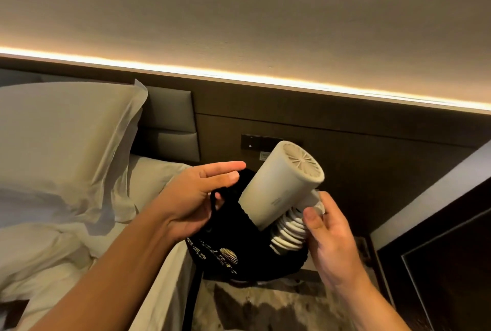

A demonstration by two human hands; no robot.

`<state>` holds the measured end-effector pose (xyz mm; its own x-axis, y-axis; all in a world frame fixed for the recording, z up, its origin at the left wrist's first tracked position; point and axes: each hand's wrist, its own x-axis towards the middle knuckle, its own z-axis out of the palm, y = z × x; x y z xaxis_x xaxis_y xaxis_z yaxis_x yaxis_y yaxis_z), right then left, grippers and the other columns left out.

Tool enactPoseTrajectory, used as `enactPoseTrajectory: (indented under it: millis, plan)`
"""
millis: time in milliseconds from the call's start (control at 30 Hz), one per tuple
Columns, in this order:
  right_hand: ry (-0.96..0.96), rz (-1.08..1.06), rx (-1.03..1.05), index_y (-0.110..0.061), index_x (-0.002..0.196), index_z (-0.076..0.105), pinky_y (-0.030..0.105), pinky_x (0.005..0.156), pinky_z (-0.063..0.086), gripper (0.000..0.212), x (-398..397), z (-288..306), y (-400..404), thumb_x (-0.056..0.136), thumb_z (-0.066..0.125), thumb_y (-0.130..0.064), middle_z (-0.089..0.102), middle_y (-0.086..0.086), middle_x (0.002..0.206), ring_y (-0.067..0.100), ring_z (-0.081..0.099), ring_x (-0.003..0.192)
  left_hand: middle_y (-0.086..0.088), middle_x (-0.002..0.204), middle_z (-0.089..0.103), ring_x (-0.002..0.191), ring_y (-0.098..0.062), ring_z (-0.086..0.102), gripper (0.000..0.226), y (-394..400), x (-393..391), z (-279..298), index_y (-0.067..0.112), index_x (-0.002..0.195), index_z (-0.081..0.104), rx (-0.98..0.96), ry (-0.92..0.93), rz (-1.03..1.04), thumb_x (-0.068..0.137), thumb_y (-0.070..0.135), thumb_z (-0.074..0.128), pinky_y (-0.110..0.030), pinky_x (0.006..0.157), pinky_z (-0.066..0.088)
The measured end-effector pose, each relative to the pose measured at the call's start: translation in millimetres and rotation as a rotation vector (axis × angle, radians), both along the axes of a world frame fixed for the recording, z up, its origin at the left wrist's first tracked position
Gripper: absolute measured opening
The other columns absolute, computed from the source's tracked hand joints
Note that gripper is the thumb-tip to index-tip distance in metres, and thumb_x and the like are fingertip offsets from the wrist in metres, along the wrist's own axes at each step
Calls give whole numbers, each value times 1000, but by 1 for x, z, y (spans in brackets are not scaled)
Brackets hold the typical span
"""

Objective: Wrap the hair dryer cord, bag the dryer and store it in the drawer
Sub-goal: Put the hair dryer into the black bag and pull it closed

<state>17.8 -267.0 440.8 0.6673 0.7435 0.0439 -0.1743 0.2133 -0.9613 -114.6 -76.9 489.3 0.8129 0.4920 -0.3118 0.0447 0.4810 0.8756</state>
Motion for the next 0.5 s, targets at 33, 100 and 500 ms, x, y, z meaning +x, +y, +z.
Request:
enactPoseTrajectory:
  millis: [33,100,500]
  plan:
    - [-18,-3,-10,-26,102,71,46,85,49,47,-2,0,0,70,80,-58,71,12,102,27,63,97,-4,91,75,67,-5,61,34,-3,1,0,10,106,79,29,2,-6,73,13,73,-13,51,43]
    - [-21,-11,-31,-22,102,70,51,82,48,50,-4,1,0,70,79,-60,69,20,101,29,63,93,-6,96,77,75,-9,67,33,-7,0,1,10,105,79,97,-7,-63,73,14,75,-14,55,50]
    - [233,-18,53,-12,107,70,39,83,58,39,10,7,-17,76,72,-37,72,18,107,28,67,99,36,120,54,112,13,53,84,-29,11,5,60,123,57,903,90,-182,67,6,89,-9,77,54]
